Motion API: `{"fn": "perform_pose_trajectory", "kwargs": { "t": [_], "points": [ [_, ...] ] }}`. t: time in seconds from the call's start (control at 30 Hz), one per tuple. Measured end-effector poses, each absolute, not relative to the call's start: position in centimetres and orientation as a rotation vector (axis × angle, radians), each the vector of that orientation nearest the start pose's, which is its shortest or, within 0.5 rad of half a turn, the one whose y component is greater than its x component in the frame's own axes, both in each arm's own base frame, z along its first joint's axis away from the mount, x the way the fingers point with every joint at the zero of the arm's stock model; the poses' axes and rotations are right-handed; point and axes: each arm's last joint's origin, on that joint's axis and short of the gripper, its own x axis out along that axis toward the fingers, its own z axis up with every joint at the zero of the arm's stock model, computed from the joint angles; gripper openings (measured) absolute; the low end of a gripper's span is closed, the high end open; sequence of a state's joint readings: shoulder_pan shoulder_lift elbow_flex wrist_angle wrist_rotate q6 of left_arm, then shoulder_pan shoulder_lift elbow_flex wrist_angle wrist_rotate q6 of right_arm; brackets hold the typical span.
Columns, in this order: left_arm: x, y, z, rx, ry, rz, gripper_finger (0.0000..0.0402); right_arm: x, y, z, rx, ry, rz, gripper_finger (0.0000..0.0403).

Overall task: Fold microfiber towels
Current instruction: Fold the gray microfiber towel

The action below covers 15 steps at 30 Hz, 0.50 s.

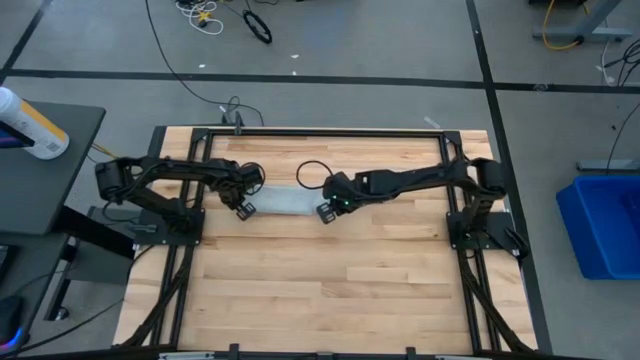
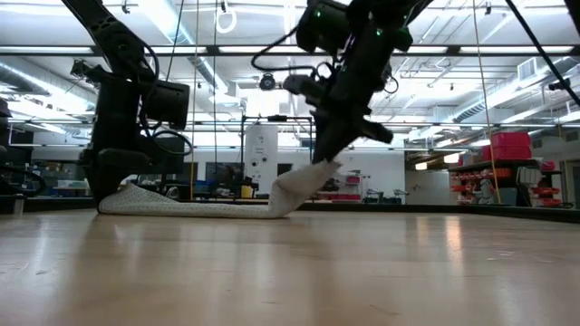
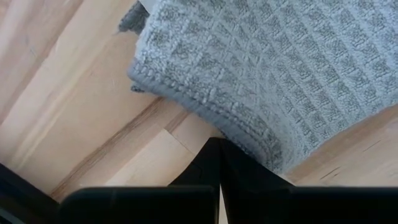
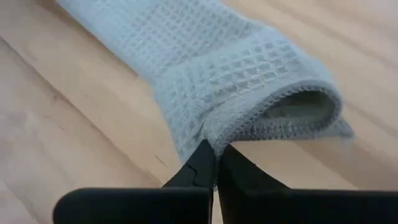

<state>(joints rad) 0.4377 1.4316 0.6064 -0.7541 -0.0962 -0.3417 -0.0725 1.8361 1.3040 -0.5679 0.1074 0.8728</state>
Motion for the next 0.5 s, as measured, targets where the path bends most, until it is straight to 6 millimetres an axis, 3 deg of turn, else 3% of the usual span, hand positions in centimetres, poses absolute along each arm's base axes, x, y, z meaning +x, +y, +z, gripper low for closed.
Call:
{"fn": "perform_pose_trajectory", "kwargs": {
  "t": [0.5],
  "points": [
    [17.1, 8.2, 12.5, -0.56, 1.492, 0.692, 0.0, 39.6, -6.3, 26.7, 0.665, 0.763, -0.525, 0.0004]
  ]
}}
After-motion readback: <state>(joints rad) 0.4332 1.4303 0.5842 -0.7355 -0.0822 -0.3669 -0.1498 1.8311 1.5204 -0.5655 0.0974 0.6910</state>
